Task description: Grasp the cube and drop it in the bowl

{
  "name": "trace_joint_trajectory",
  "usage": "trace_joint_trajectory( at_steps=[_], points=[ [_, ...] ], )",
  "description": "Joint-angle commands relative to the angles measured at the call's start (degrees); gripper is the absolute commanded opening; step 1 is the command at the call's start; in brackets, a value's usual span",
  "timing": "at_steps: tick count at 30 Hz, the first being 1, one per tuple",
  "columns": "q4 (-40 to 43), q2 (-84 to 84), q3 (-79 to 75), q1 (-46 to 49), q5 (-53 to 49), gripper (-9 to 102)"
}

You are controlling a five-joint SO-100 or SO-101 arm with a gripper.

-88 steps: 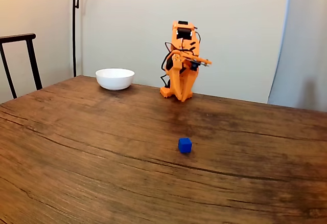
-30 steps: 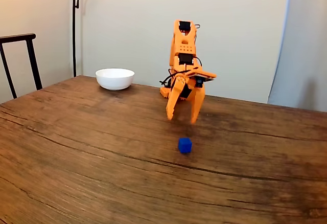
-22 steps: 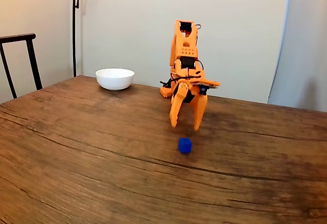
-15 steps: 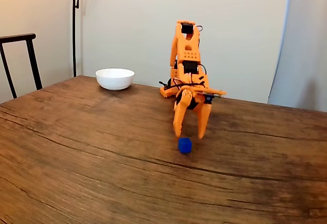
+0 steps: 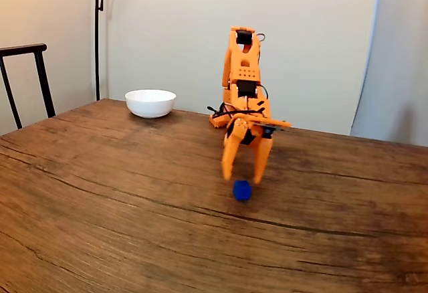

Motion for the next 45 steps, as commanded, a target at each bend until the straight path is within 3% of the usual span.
trace_joint_trajectory(
  at_steps=[1, 8, 15, 25, 34, 45],
  points=[
    [0.2, -0.7, -0.4, 0.1, 0.4, 27],
    [0.1, -6.3, -3.9, -0.5, -0.4, 28],
    [0.2, -6.5, -3.4, -0.5, -0.4, 47],
    [0.2, -7.1, -3.4, -1.8, -0.4, 47],
    [0.2, -7.3, -3.3, -2.3, -0.4, 25],
    [0.2, -7.3, -3.3, -1.8, -0.4, 12]
  ],
)
